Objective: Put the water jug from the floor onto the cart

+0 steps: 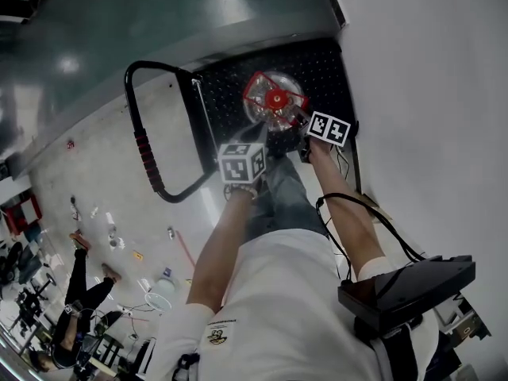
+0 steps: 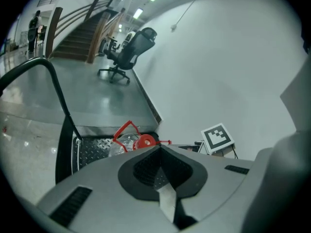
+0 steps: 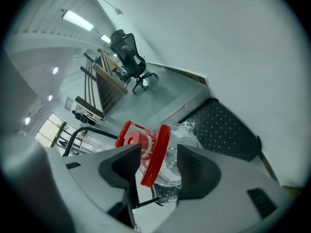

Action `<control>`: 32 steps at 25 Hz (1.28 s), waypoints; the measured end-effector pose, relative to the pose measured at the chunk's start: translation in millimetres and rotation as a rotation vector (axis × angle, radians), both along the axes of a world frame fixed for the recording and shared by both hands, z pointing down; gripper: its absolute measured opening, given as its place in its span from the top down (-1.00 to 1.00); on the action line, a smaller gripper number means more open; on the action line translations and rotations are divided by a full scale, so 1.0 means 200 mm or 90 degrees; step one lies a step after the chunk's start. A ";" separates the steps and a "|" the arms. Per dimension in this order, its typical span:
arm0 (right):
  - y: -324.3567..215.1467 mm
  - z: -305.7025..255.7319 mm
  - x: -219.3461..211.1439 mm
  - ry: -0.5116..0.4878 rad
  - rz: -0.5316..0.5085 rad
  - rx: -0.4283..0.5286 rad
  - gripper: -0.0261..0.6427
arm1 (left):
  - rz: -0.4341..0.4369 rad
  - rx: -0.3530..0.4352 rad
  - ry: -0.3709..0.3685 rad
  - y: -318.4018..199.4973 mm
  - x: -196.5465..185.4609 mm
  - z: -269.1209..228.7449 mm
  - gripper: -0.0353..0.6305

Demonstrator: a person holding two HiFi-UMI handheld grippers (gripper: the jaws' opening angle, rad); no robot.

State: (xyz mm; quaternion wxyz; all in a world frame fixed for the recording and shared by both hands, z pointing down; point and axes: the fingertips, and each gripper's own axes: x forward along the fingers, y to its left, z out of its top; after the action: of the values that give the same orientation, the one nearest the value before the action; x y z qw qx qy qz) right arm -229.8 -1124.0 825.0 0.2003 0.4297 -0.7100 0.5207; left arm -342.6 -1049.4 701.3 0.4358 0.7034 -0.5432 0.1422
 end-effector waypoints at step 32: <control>0.94 -1.80 0.38 -0.021 -0.266 0.402 0.88 | -0.093 0.251 -0.089 0.85 0.44 -1.19 0.89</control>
State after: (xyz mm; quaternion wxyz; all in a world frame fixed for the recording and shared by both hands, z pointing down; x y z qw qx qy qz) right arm -153.6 -935.3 464.3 0.1483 0.3081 -0.9109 0.2309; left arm -254.6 -878.5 462.7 0.2599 0.7223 -0.6390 0.0497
